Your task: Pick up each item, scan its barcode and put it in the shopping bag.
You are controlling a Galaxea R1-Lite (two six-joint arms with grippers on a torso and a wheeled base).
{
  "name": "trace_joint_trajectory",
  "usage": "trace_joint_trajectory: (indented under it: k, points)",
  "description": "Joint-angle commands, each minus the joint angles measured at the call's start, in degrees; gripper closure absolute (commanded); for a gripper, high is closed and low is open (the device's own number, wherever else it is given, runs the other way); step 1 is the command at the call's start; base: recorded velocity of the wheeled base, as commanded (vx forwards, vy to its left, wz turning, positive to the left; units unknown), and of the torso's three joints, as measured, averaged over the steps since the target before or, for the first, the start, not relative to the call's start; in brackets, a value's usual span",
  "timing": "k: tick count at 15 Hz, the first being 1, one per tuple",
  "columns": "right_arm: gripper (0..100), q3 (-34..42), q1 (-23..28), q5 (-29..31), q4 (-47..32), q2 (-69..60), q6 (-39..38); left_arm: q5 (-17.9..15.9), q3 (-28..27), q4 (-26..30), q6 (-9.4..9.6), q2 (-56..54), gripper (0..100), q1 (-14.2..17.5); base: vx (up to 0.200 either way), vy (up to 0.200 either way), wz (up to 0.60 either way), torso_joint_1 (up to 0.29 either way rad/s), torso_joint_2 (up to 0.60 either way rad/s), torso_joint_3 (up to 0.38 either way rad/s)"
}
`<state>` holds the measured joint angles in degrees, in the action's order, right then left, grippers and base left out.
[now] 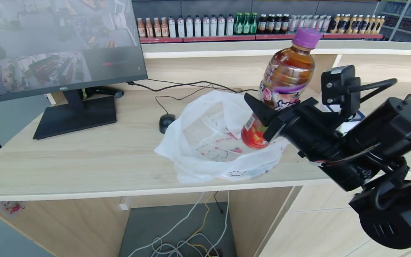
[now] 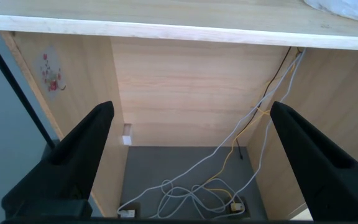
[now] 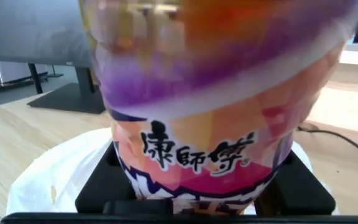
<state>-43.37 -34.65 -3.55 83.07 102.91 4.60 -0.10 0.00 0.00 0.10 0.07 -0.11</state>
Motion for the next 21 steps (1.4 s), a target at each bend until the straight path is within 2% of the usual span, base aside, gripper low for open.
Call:
trace_joint_trajectory:
  k: [1, 4, 8, 13, 17, 21]
  points:
    - [100, -5.76, -1.83, 1.44, -4.67, 1.41, 0.06, 0.01, 0.0, 0.0, -0.01, 0.01, 0, 0.02, 0.0, 0.0, 0.0, 0.0, 0.0, 0.0]
    - [100, -12.96, -3.15, 3.28, -11.52, 3.61, 0.06, 0.01, 0.0, 0.0, -0.01, 0.01, 0, 0.02, 0.0, 0.0, 0.0, 0.0, 0.0, 0.0]
    - [100, -24.83, -5.61, 5.22, -15.22, 10.99, -2.84, 0.01, 0.0, 0.0, -0.01, 0.01, 0, 0.02, 0.0, 0.0, 0.0, 0.0, 0.0, 0.0]
    - [100, -36.78, -4.99, 5.13, -23.3, 17.85, -3.19, 0.01, 0.0, 0.0, -0.01, 0.01, 0, 0.02, 0.0, 0.0, 0.0, 0.0, 0.0, 0.0]
    - [100, -39.59, -3.76, 4.95, -27.08, 22.07, -5.83, 0.01, 0.0, 0.0, -0.01, 0.01, 0, 0.02, 0.0, 0.0, 0.0, 0.0, 0.0, 0.0]
    - [100, -40.03, -2.36, 4.87, -27.26, 24.0, -5.83, 0.01, 0.0, 0.0, -0.01, 0.01, 0, 0.02, 0.0, 0.0, 0.0, 0.0, 0.0, 0.0]
